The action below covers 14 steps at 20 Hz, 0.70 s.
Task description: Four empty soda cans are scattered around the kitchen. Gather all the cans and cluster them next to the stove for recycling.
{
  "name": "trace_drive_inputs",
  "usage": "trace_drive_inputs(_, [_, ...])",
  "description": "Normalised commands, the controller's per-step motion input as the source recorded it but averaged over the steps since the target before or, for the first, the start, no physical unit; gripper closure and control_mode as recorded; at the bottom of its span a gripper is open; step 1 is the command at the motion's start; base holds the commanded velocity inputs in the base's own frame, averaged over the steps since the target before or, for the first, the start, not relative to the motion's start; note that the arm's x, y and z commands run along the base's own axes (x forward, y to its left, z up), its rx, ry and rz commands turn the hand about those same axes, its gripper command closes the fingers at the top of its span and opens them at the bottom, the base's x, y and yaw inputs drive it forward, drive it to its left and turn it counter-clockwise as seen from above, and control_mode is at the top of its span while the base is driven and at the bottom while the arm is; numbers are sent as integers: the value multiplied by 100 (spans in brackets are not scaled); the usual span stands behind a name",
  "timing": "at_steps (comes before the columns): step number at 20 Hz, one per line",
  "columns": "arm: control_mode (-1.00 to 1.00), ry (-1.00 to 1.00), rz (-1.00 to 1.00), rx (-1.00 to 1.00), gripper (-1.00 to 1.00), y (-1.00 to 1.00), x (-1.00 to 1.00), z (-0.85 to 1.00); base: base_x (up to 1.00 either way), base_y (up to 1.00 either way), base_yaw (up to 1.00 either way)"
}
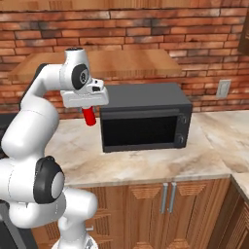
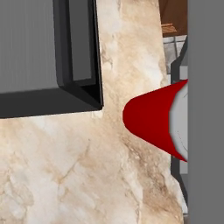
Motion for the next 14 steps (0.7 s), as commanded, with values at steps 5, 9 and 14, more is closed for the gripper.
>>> trace_drive_inputs(5, [-100, 0, -3, -1, 100, 12, 0, -12, 5, 19, -5])
trace_drive_inputs(9, [-100, -2, -6, -2, 100, 32, -1, -30, 0, 0, 0])
trace_drive_inputs(14, [-100, -10, -5, -1, 100, 28, -11, -10, 0, 0, 0])
